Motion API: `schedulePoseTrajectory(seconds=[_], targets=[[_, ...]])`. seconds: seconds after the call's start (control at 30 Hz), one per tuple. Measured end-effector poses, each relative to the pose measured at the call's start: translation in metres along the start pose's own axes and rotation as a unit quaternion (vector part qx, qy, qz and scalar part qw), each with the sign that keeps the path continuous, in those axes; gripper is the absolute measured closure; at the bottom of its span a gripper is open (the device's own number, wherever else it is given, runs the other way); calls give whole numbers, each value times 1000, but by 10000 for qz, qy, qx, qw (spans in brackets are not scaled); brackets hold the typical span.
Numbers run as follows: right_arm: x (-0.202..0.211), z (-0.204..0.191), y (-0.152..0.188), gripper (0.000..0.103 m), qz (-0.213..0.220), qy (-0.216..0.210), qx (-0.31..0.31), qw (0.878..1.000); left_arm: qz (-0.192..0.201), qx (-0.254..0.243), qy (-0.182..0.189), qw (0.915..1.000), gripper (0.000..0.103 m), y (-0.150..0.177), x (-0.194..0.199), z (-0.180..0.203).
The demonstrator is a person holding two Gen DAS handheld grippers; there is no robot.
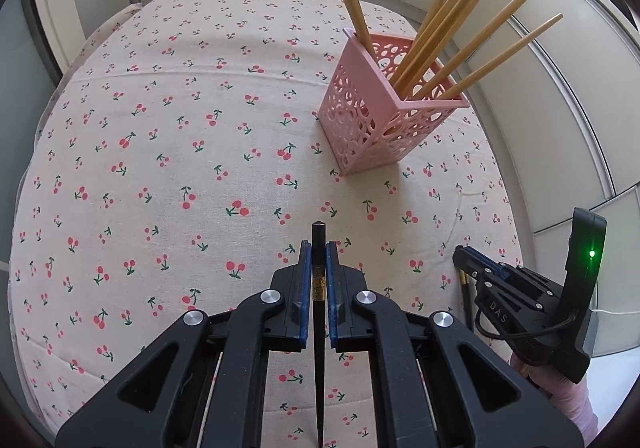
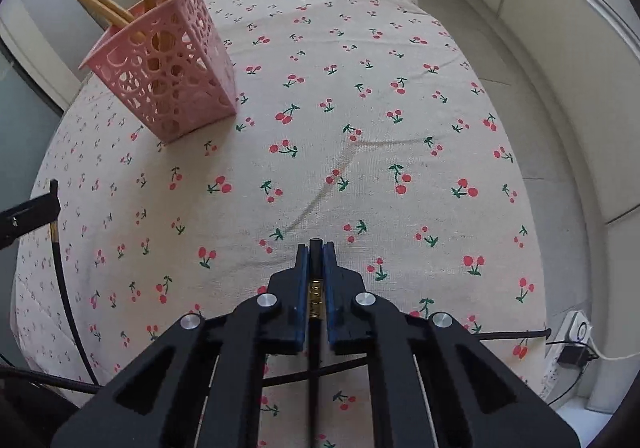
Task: Organize utensils
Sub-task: 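Lift both black chopsticks and carry them over the pink holder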
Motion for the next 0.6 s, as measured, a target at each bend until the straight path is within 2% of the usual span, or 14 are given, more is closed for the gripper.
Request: schedulePoseTrajectory(seconds=[0.13,0.37,0.6], targets=[[16,1,-1,96,274,-176,-78,9994,198,-30,98,9998,97,-2,13,1],[115,-22,-3,96,1381,-522,216,9888,825,-211,170,9962,97,-3,62,8],[188,-44,5,96,1941,-856,485,9760,1471,-107,120,9890,97,12,114,6]])
Point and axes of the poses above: each gripper's, at about its wrist camera, not at the fingertips, and x roughly against the way its jaws point, z to its right, y to its underside, the point moved 10 cm from there along -x, roughly the way its jaws point, and after that the axes turned 10 degrees about -z, right-handed, at the moved point
